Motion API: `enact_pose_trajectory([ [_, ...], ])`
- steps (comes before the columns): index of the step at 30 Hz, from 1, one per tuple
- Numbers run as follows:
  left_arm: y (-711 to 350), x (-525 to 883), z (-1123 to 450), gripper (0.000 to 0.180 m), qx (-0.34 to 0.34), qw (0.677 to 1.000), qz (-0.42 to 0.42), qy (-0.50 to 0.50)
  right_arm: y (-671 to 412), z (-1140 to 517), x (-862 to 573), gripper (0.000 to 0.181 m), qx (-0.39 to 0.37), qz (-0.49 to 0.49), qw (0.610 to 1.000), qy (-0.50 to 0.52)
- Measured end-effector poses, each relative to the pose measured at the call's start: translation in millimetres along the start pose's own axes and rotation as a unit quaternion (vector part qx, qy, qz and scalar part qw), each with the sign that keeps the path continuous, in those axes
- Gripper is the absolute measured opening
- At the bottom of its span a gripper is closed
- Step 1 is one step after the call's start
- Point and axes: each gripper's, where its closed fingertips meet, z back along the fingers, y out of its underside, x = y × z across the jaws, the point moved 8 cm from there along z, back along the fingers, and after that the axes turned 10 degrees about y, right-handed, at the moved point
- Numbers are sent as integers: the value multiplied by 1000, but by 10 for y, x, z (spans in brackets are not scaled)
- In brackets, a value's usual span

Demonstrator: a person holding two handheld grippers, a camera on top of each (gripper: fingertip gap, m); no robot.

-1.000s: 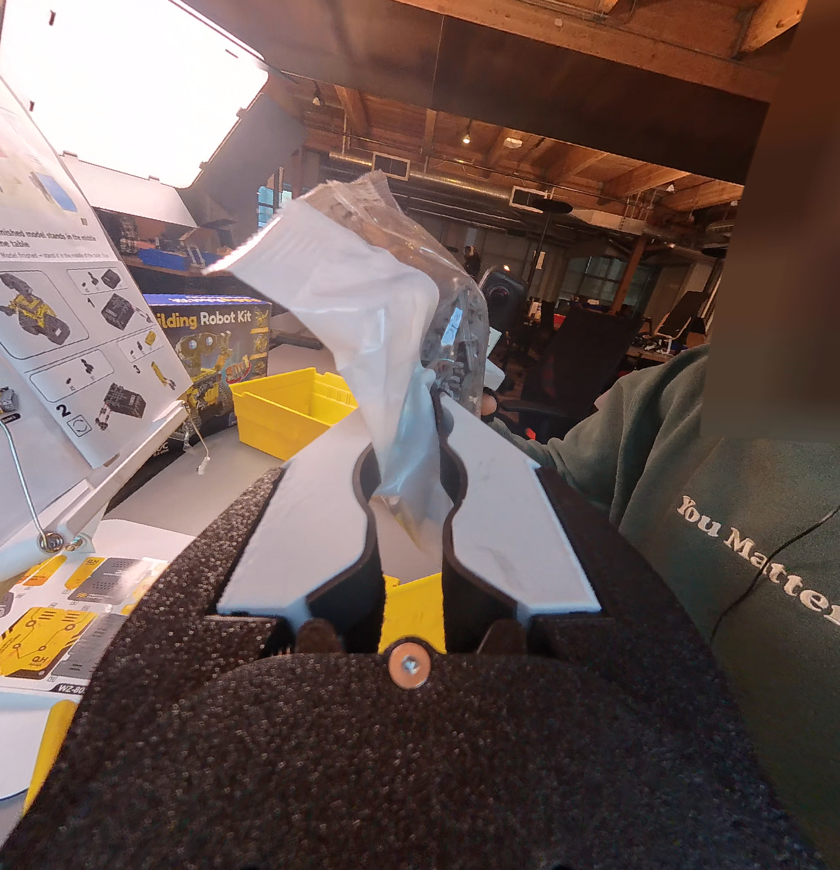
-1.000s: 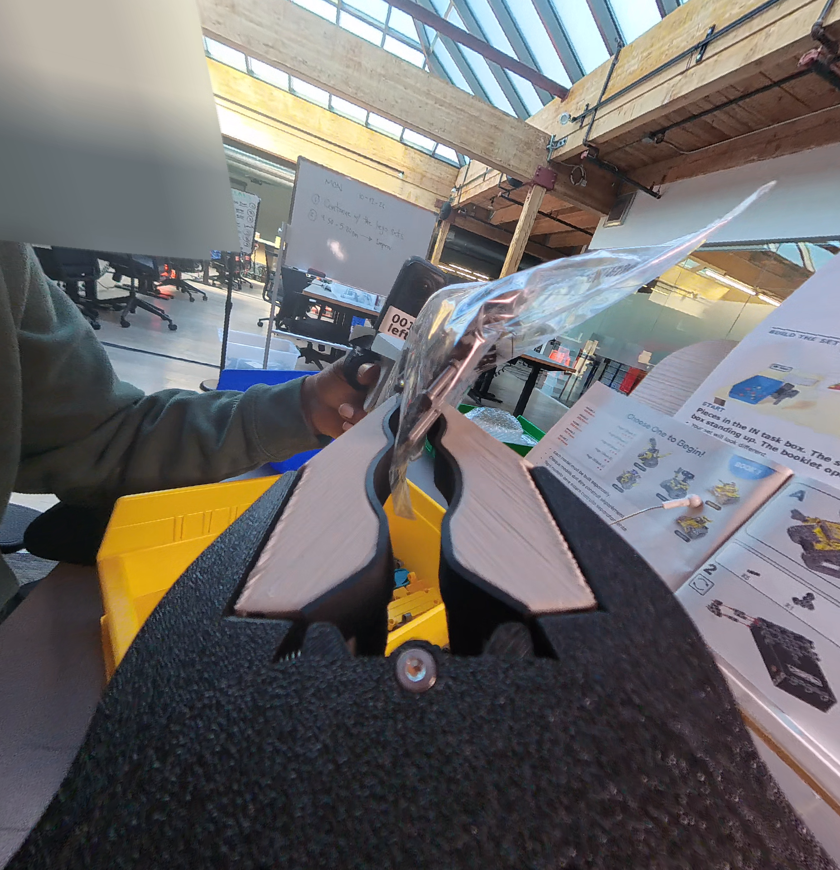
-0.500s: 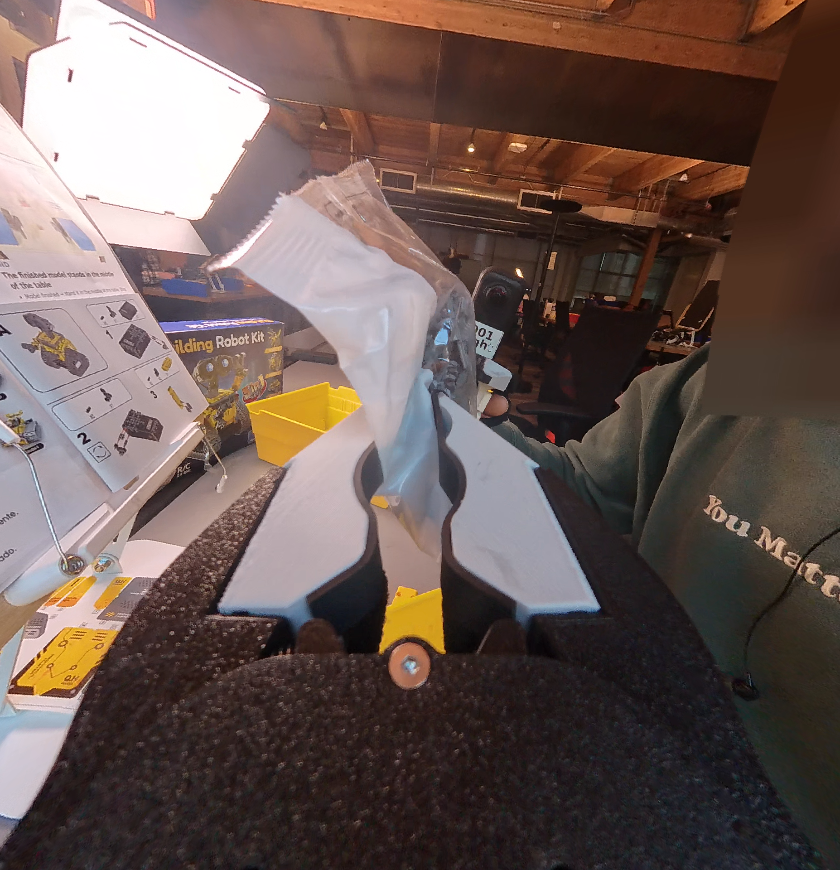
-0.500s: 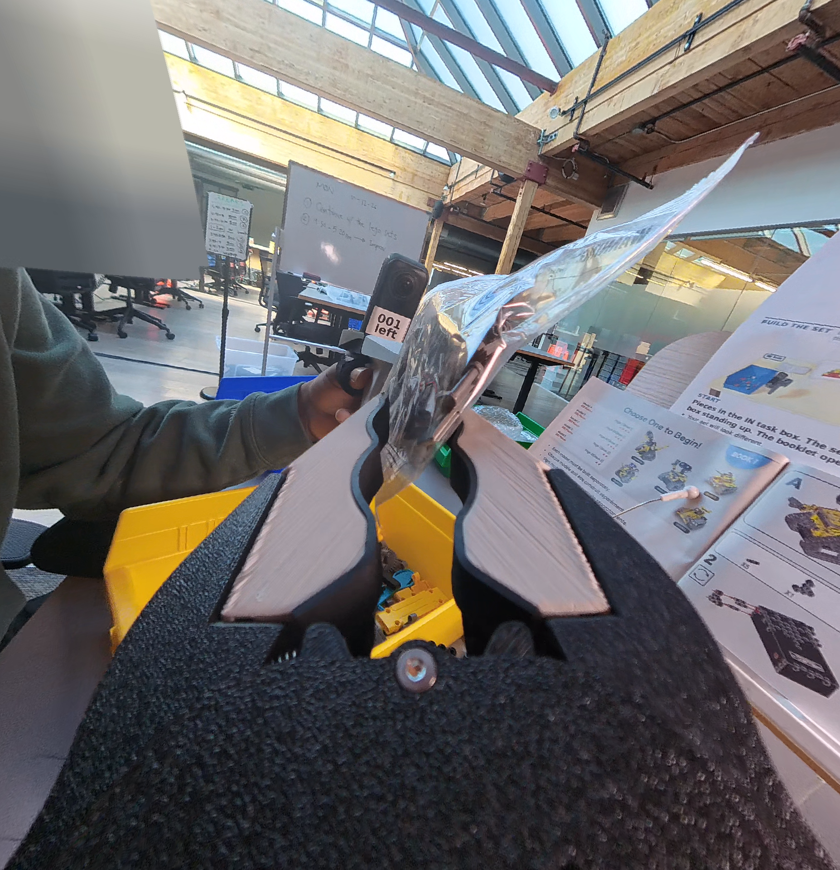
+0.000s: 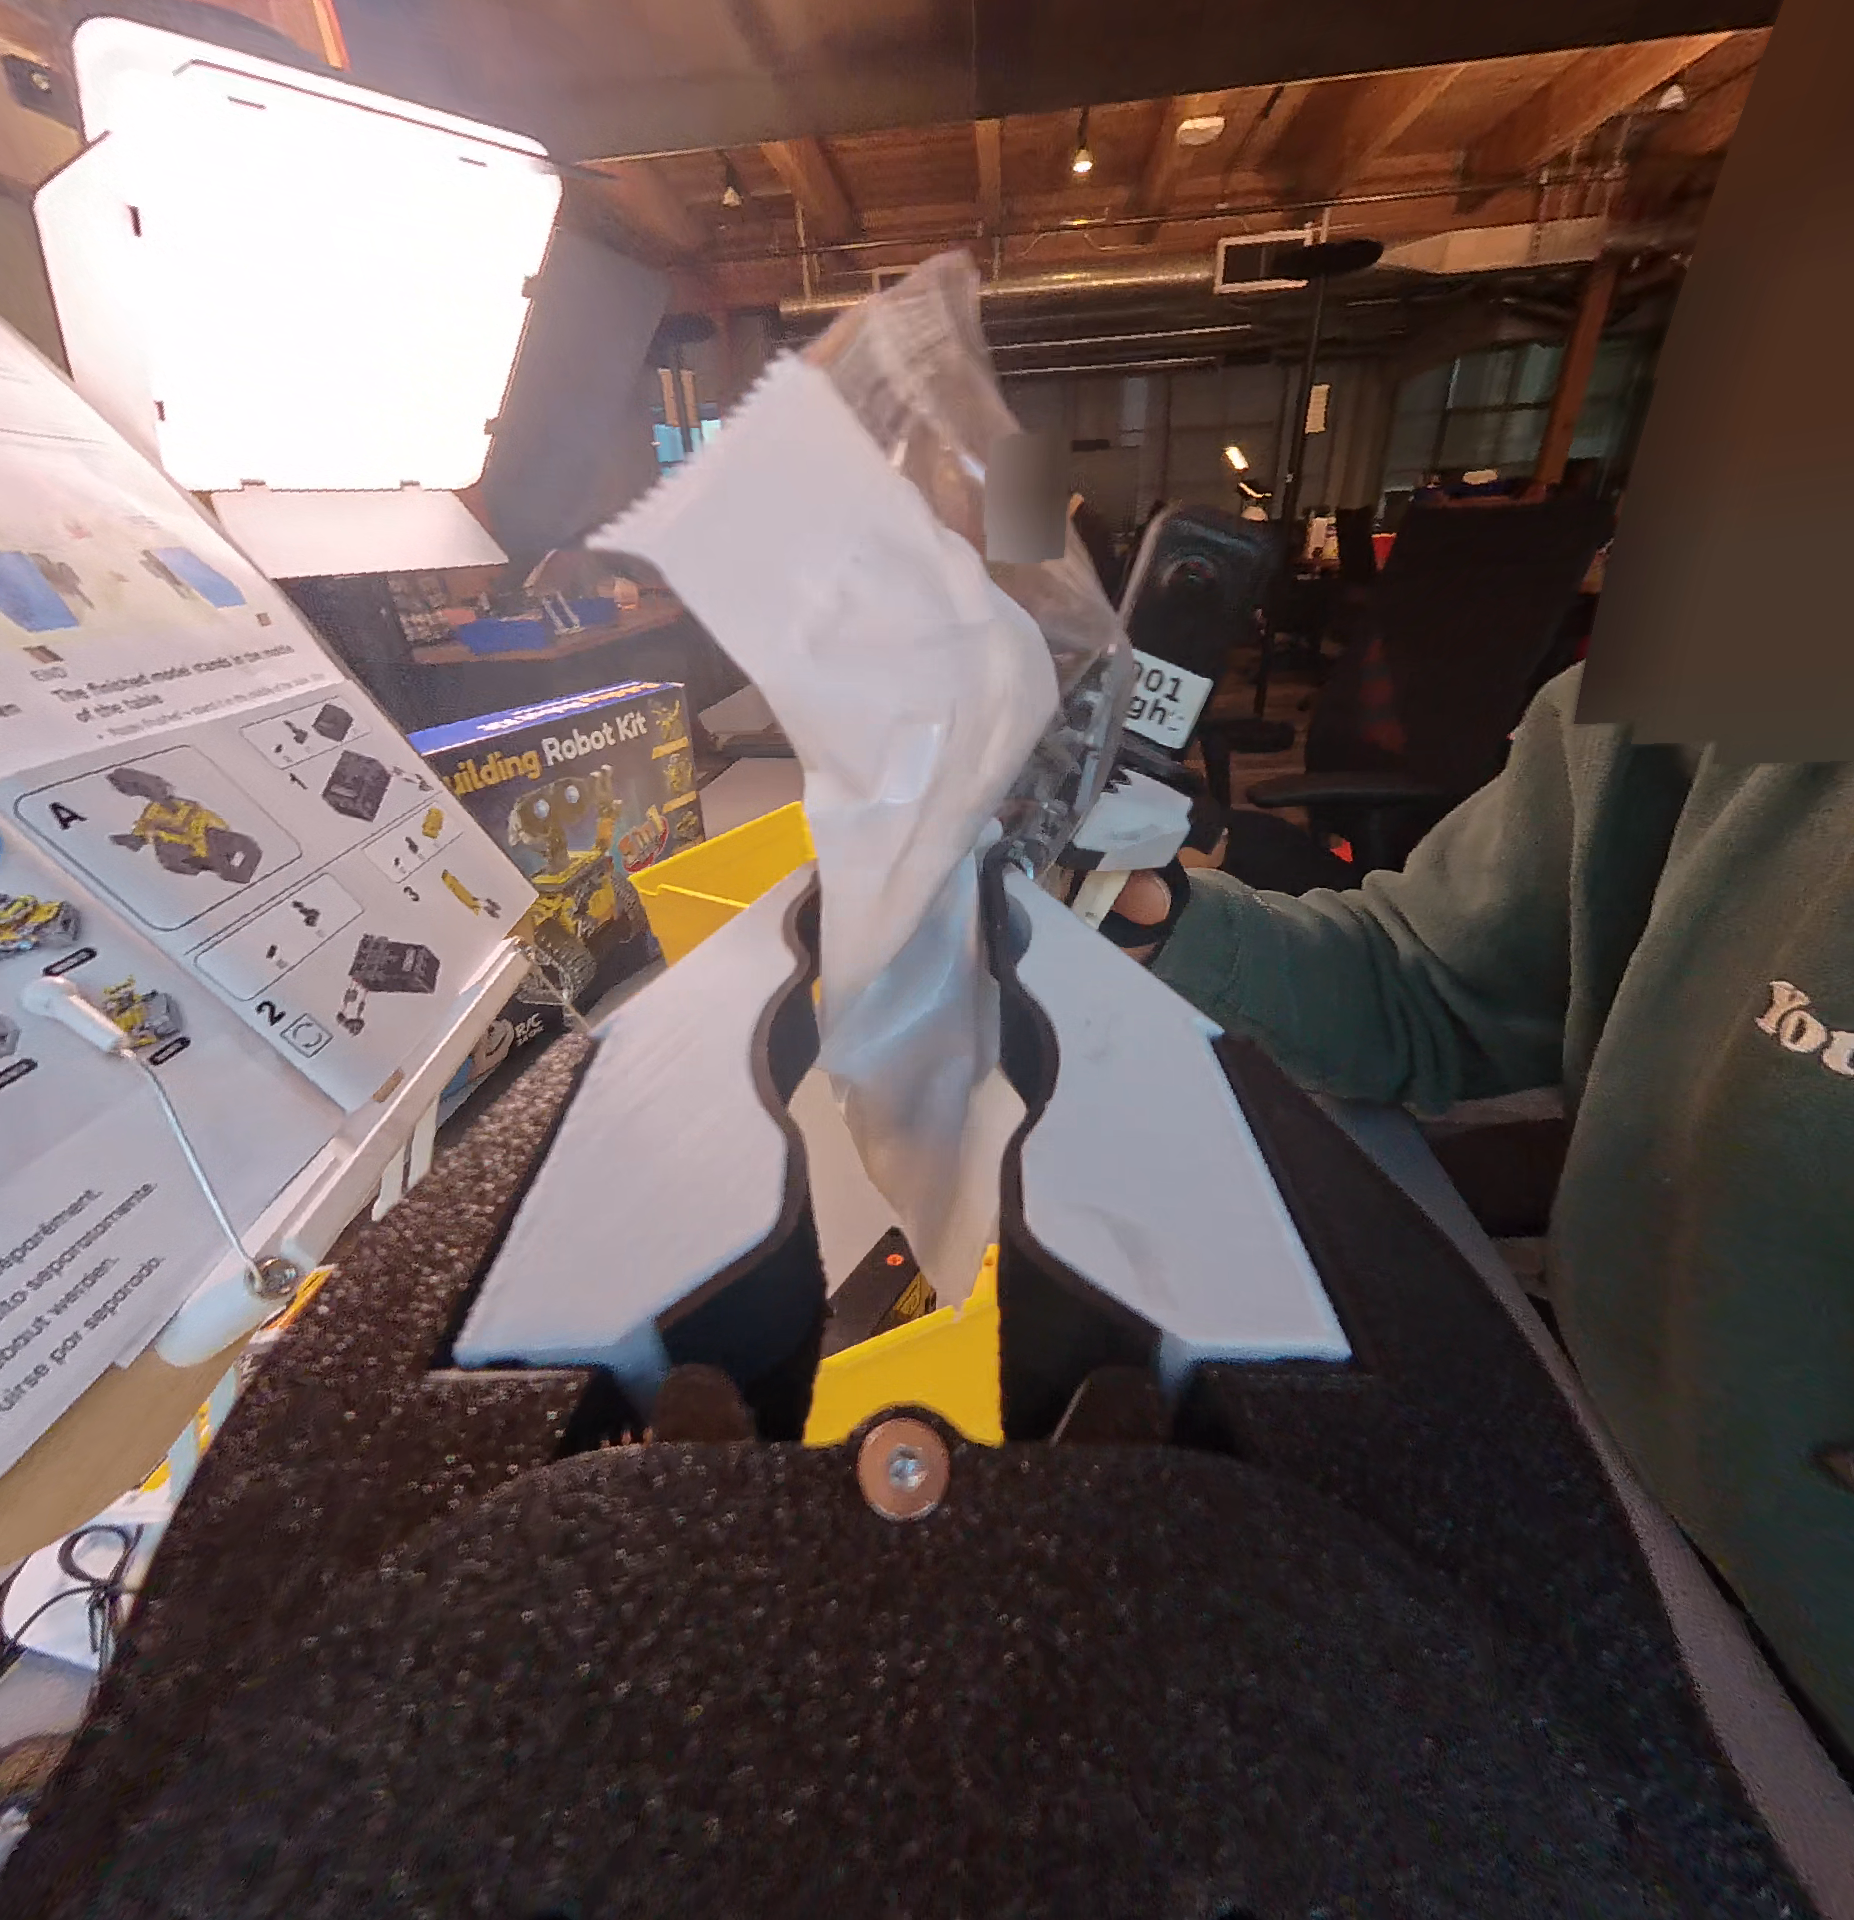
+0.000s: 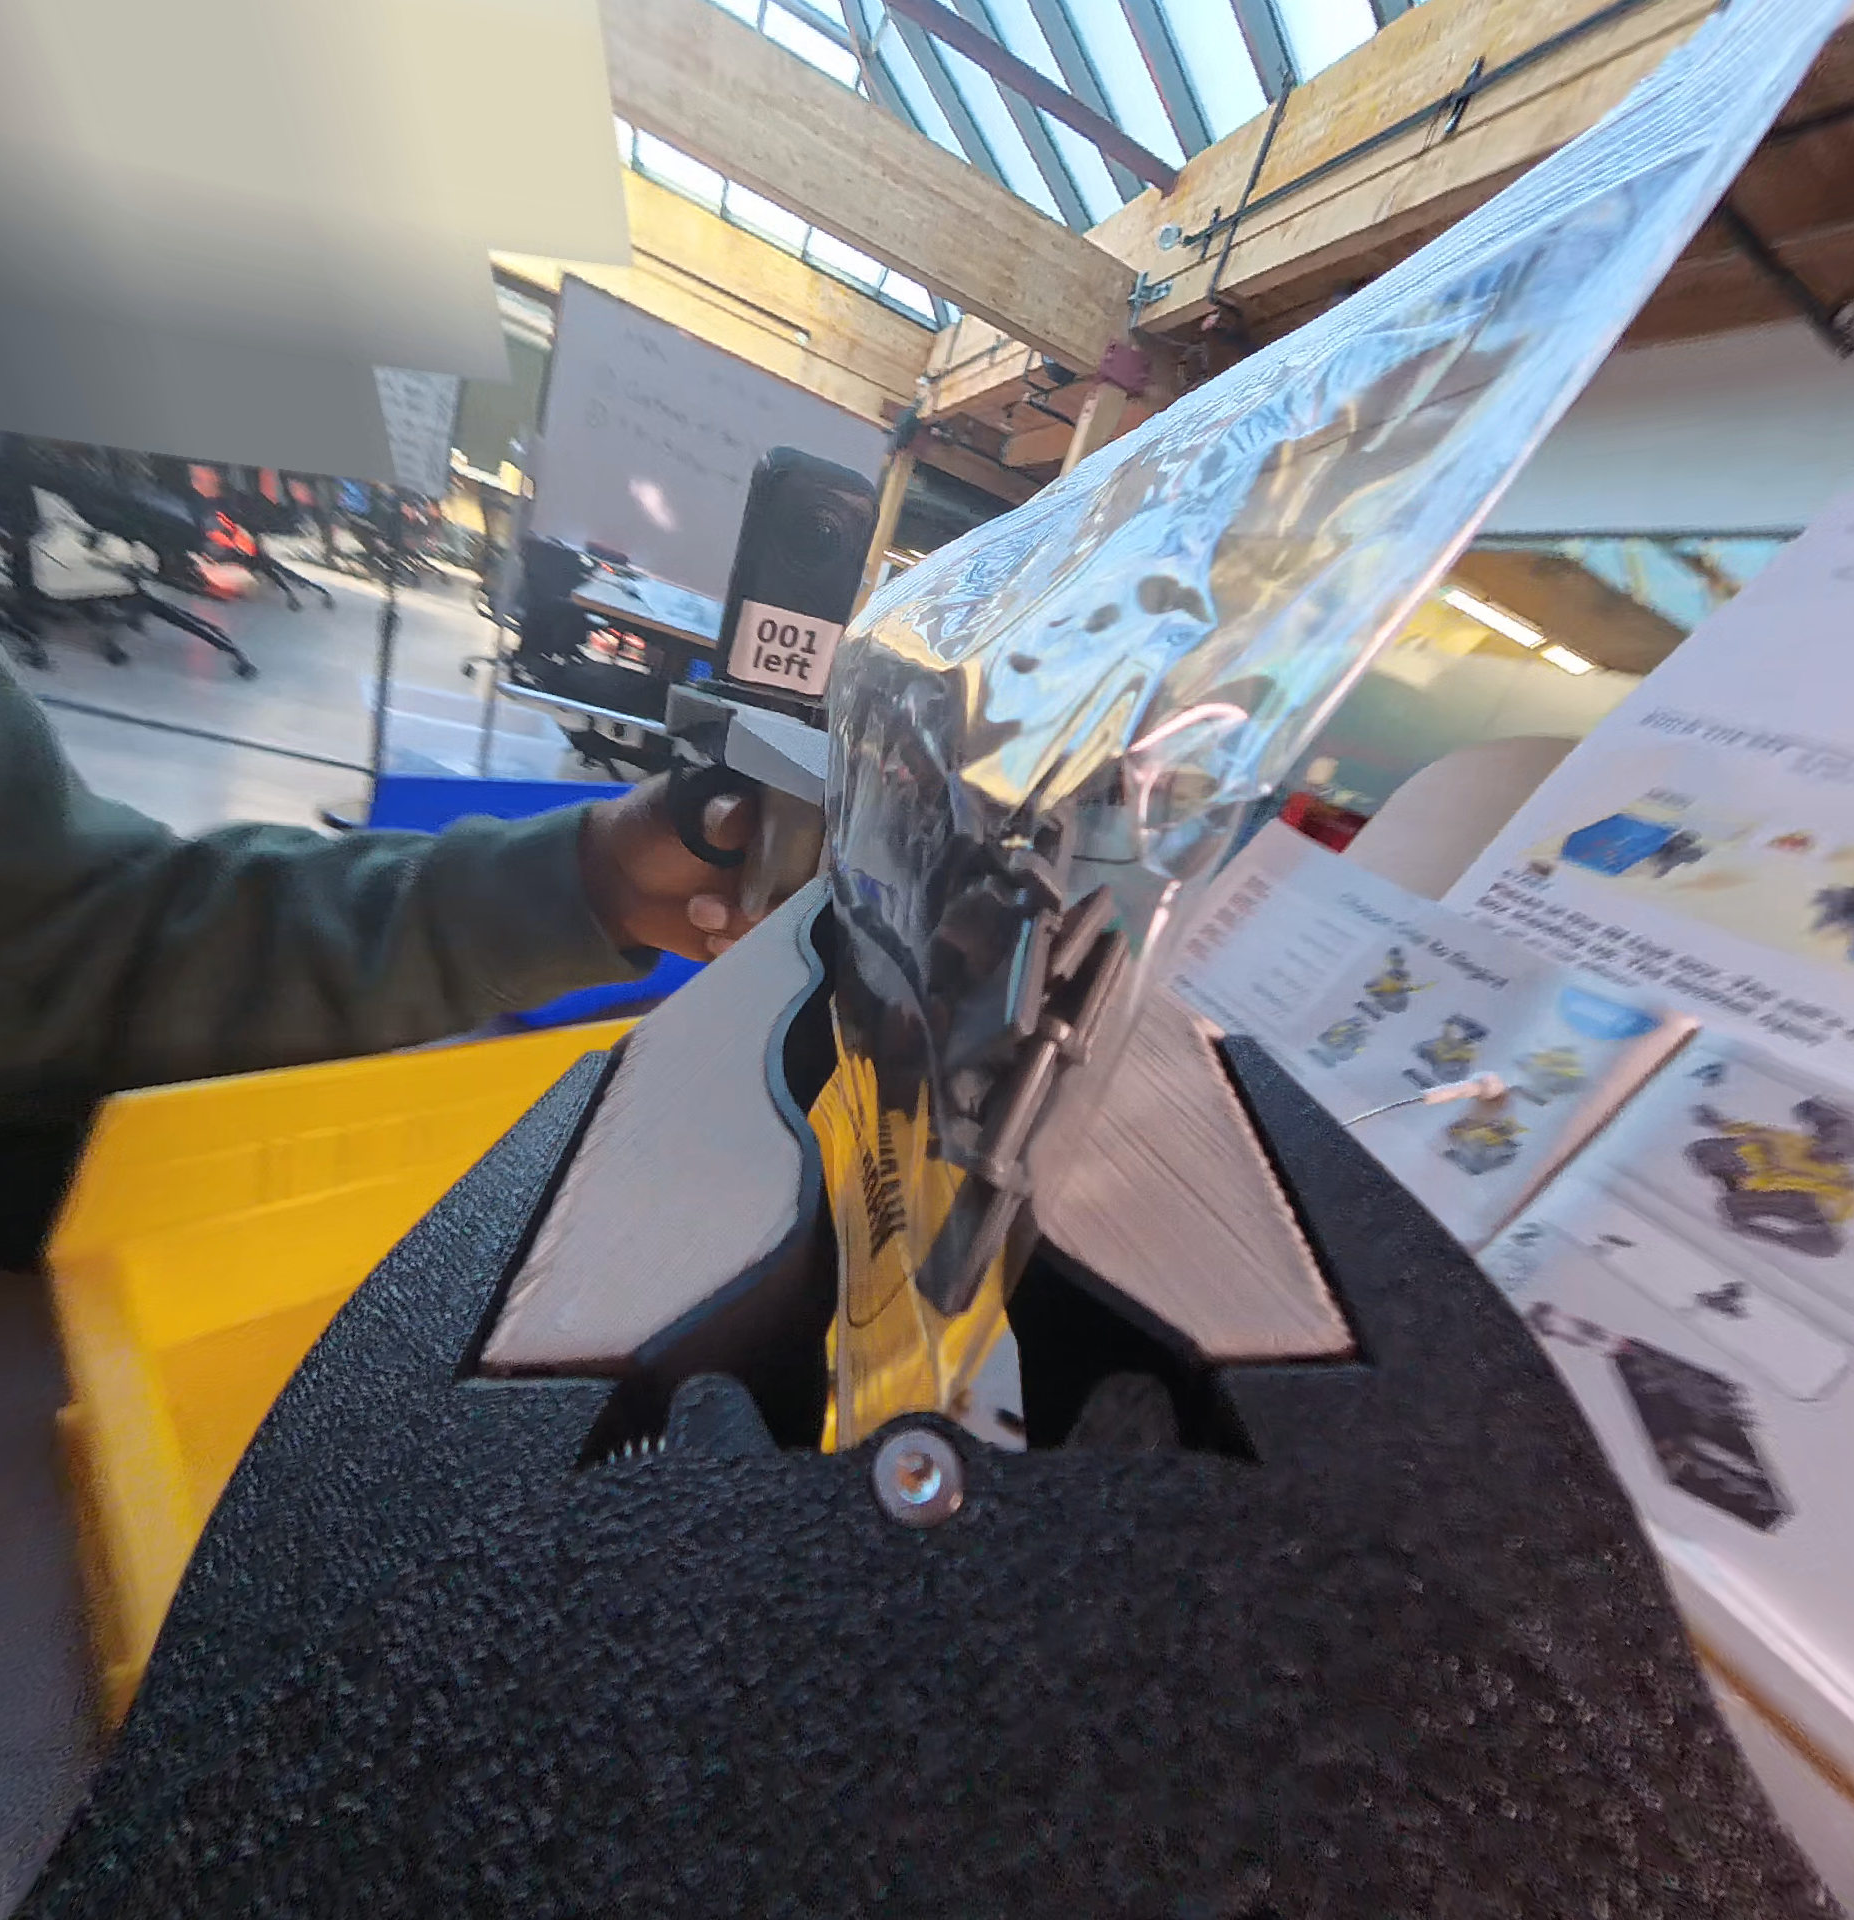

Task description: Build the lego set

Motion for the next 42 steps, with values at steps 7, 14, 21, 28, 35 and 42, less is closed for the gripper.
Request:
enact_pose_trajectory([
  [7,20,240,197,55,-57,990,104,-71,34,13,21,24,26,341,927,156],
  [14,89,276,37,99,-169,941,287,55,358,-62,26,25,51,571,783,243],
  [21,233,339,-59,86,-181,917,350,62,613,-165,186,24,74,587,781,201],
  [28,145,220,-47,33,-169,945,260,107,362,-158,351,29,33,569,802,178],
  [35,26,118,-6,21,-159,967,171,102,210,-91,328,43,7,500,853,151],
  [42,-82,102,164,20,-195,971,110,87,150,7,35,60,38,259,962,76],
])
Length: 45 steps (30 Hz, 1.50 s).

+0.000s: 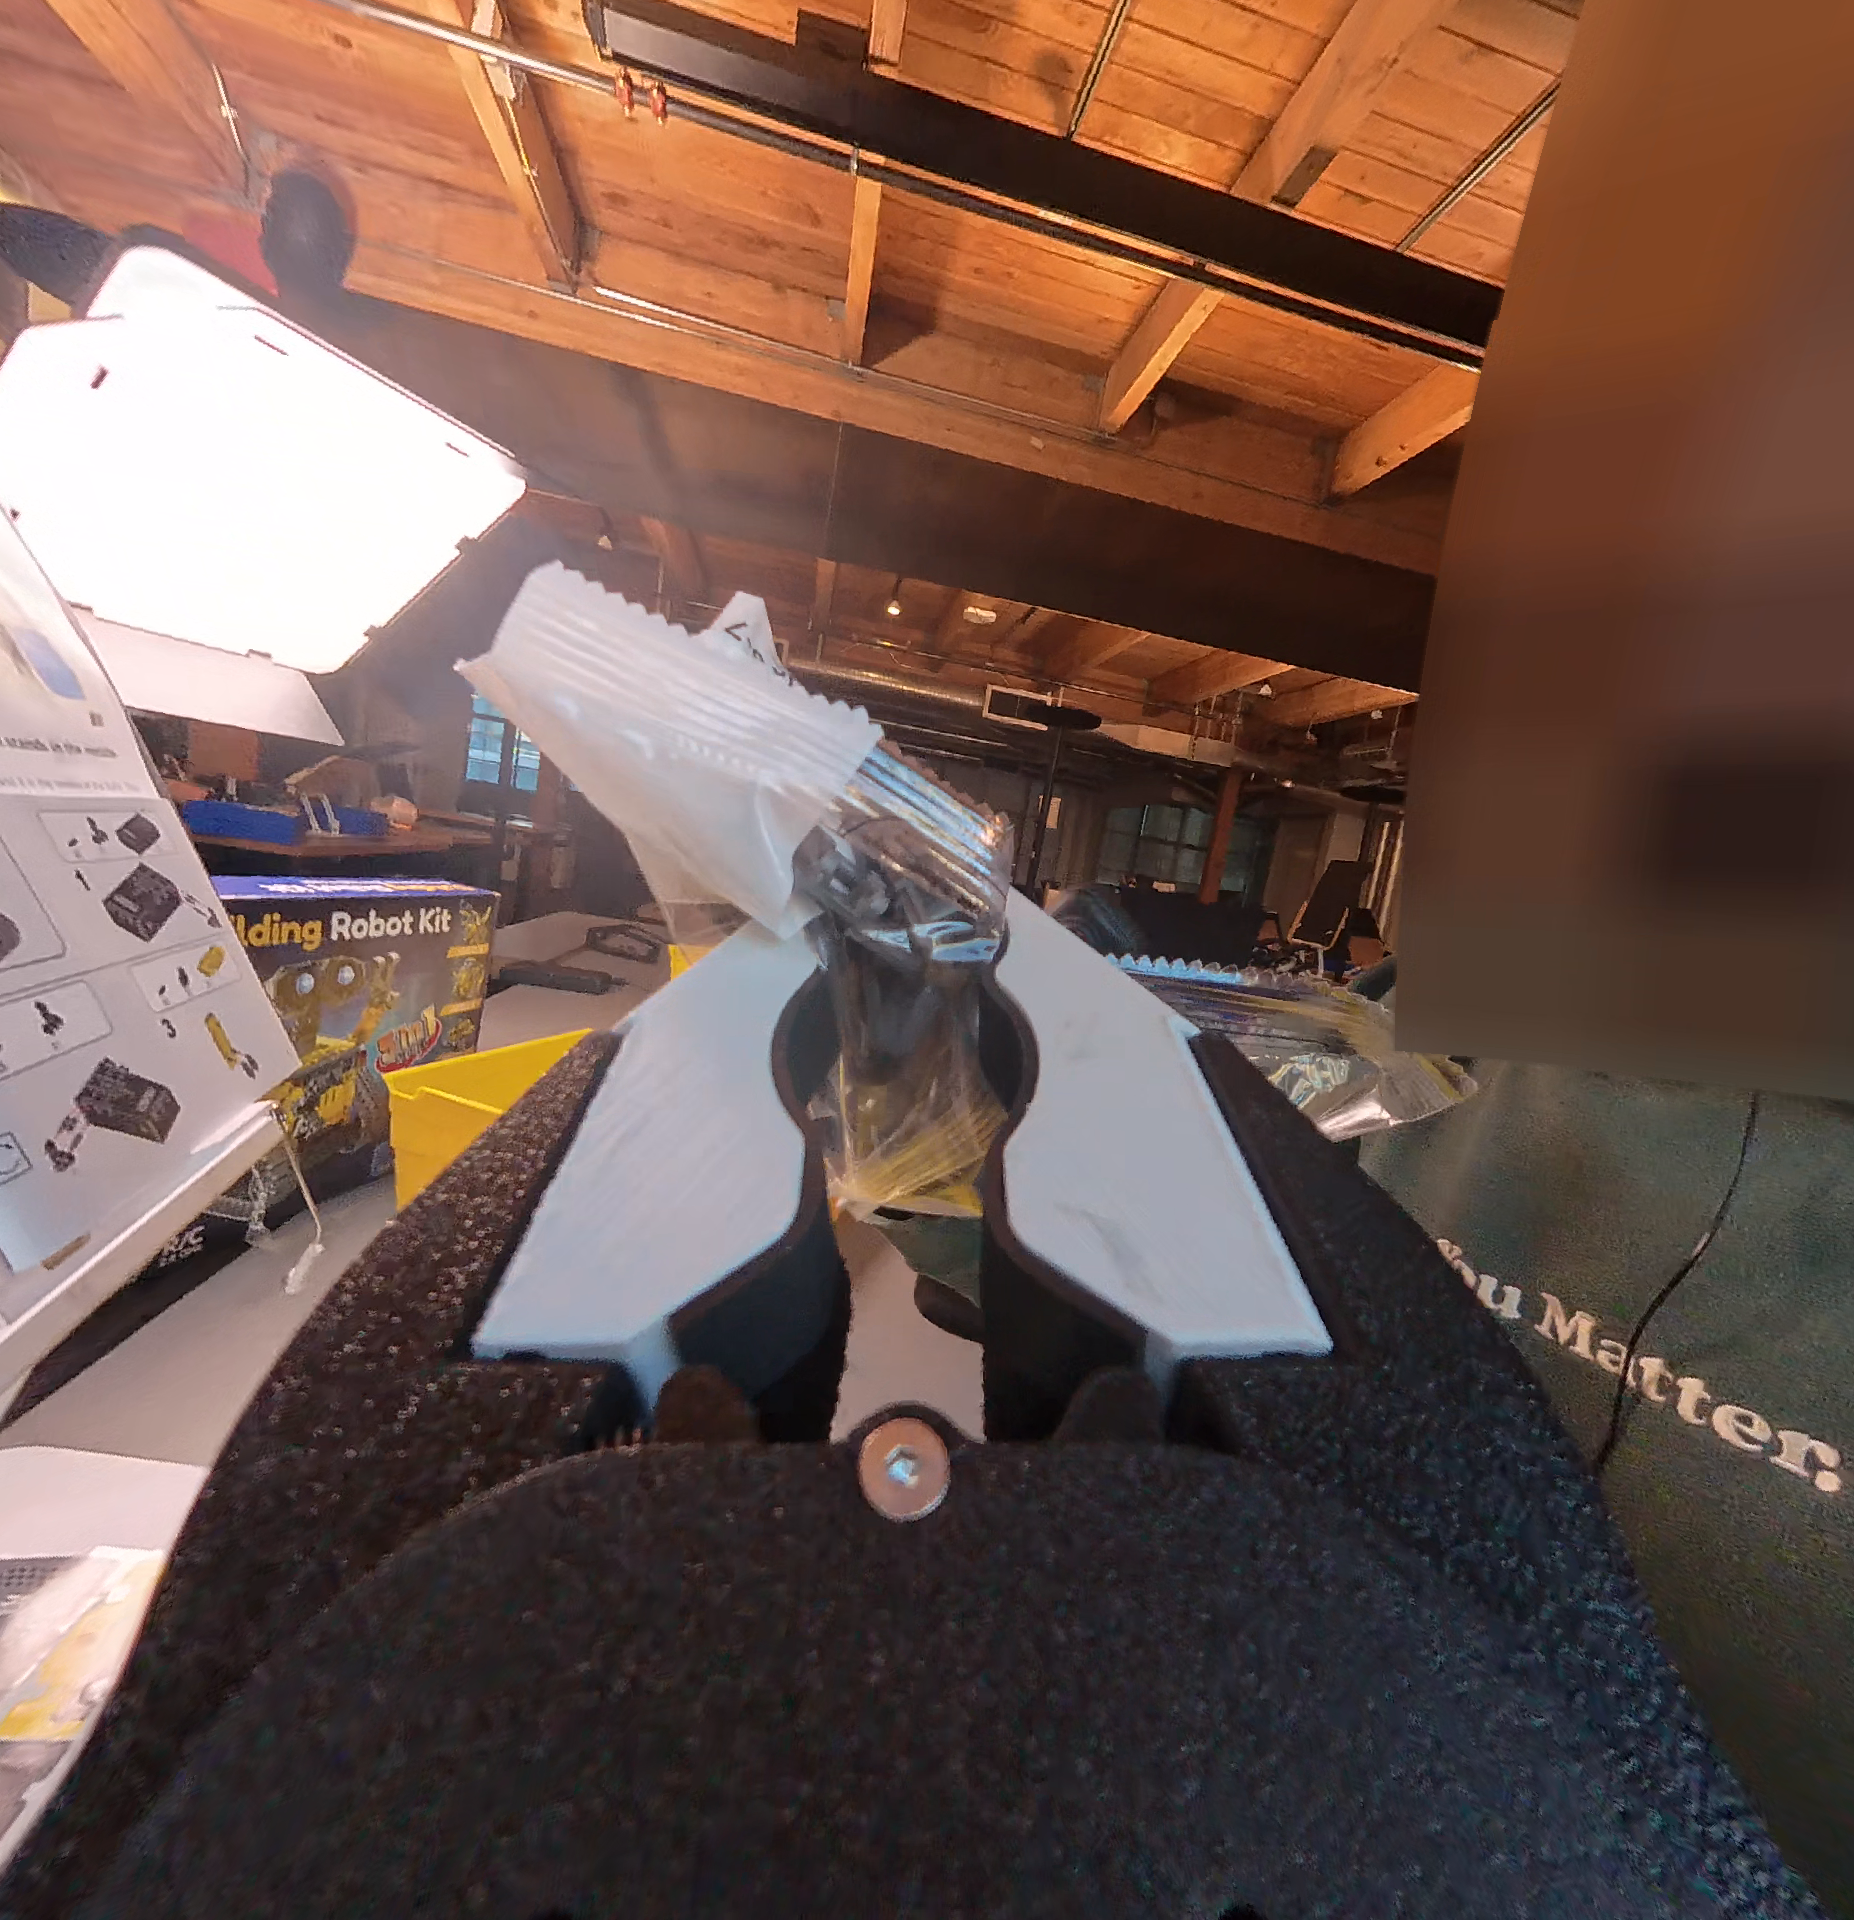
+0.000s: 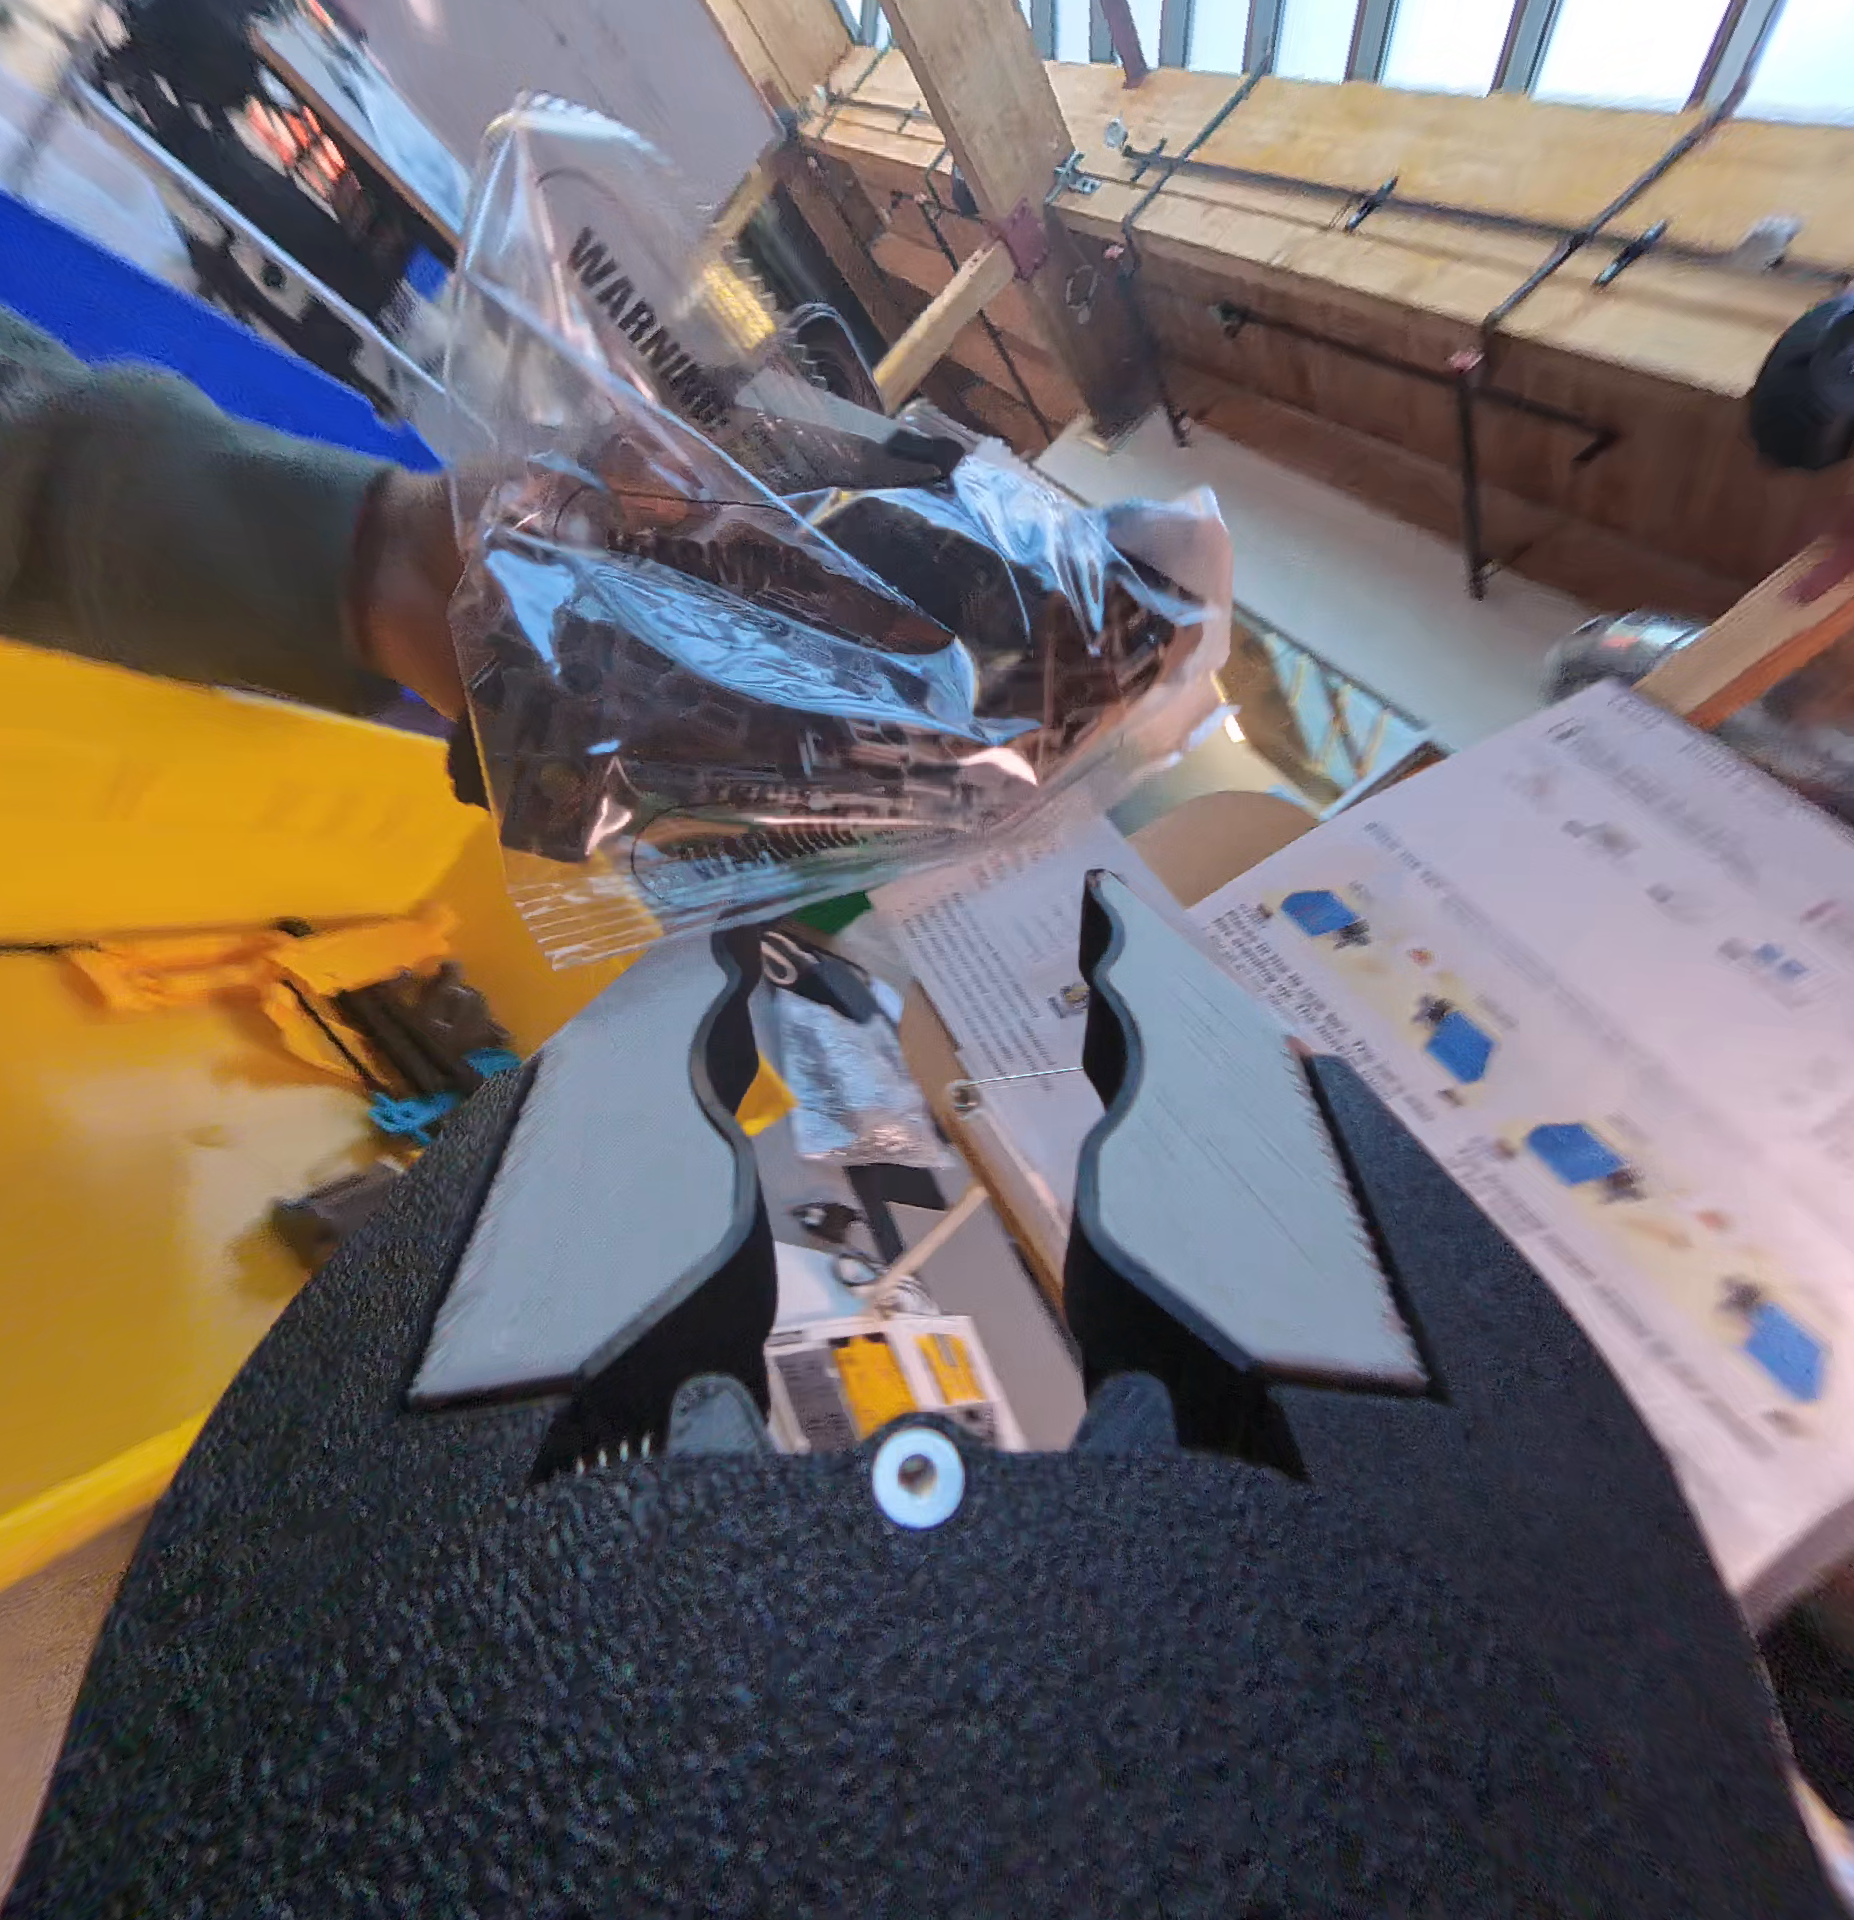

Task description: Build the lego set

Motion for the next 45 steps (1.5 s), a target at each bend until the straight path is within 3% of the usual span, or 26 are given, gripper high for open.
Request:
enact_pose_trajectory([
  [3,-57,-46,38,19,-4,1000,-22,4,83,40,-180,56,-7,-196,979,-62],
  [8,-80,-113,19,19,9,998,-54,11,140,71,-412,51,-63,-458,880,-113],
  [11,-65,-157,-26,19,17,997,-69,24,176,24,-381,52,-53,-531,832,-148],
  [18,-2,-229,-112,20,38,993,-102,43,25,-125,-30,57,-27,-584,774,-243],
  [21,27,-238,-143,22,47,992,-108,44,-37,-150,80,25,-24,-569,784,-247],
  [31,-16,-136,-94,57,88,993,-72,-31,-33,-51,-121,19,-61,-471,865,-162],
  [34,11,-122,-116,67,105,992,-50,-37,-19,-22,-191,9,-71,-454,878,-132],
  [39,87,-81,-182,52,121,991,-29,-47,16,-1,-246,7,-84,-461,877,-111],
  [45,93,-147,-235,25,173,979,-84,-68,27,1,-205,8,-72,-434,888,-130],
])
